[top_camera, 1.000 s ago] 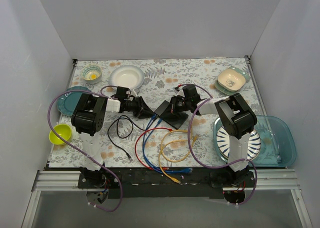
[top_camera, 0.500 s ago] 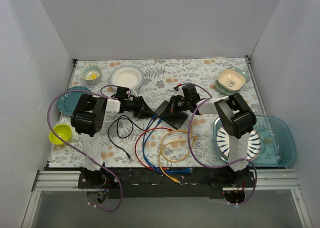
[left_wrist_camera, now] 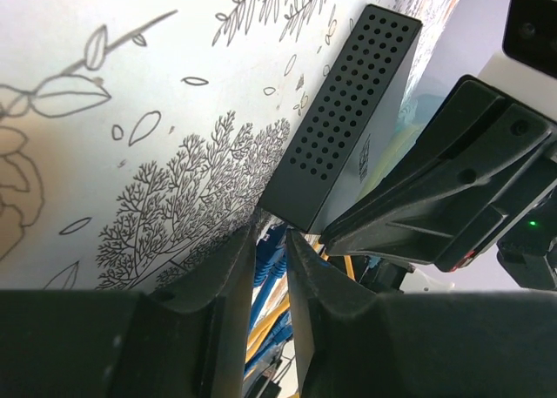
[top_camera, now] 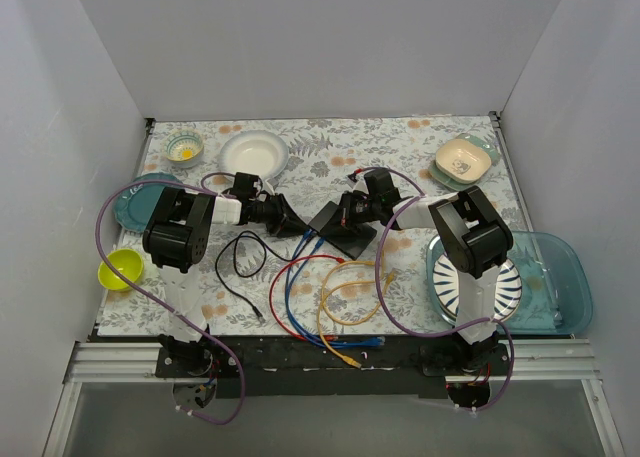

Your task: Pull the plug from the switch port

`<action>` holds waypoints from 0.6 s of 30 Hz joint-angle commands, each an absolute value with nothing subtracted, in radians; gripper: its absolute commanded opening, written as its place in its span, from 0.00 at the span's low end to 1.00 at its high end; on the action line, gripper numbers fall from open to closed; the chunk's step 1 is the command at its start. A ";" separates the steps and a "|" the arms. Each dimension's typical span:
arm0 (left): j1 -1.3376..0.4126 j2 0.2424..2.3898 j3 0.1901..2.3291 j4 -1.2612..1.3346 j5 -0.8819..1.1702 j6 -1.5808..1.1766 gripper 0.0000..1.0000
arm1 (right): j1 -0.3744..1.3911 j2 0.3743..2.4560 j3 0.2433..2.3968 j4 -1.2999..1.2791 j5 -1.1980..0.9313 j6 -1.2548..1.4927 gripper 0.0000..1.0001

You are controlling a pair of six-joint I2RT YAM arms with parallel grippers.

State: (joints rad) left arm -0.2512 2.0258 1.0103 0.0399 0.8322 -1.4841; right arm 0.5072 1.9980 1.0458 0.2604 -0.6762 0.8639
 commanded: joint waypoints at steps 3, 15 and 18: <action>-0.259 2.072 1.028 -0.044 0.618 -1.450 0.19 | 0.509 2.052 1.040 0.147 -0.566 0.813 0.04; -0.279 2.071 1.037 -0.064 0.607 -1.428 0.01 | 0.528 2.003 1.071 0.051 -0.493 0.706 0.04; -0.279 2.066 1.034 -0.064 0.604 -1.422 0.00 | 0.549 1.968 1.083 0.002 -0.445 0.646 0.04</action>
State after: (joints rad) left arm -0.2611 2.0258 1.0431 -0.0223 0.8040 -1.4765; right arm 0.5247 1.9869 1.0763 0.1902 -0.6403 0.7944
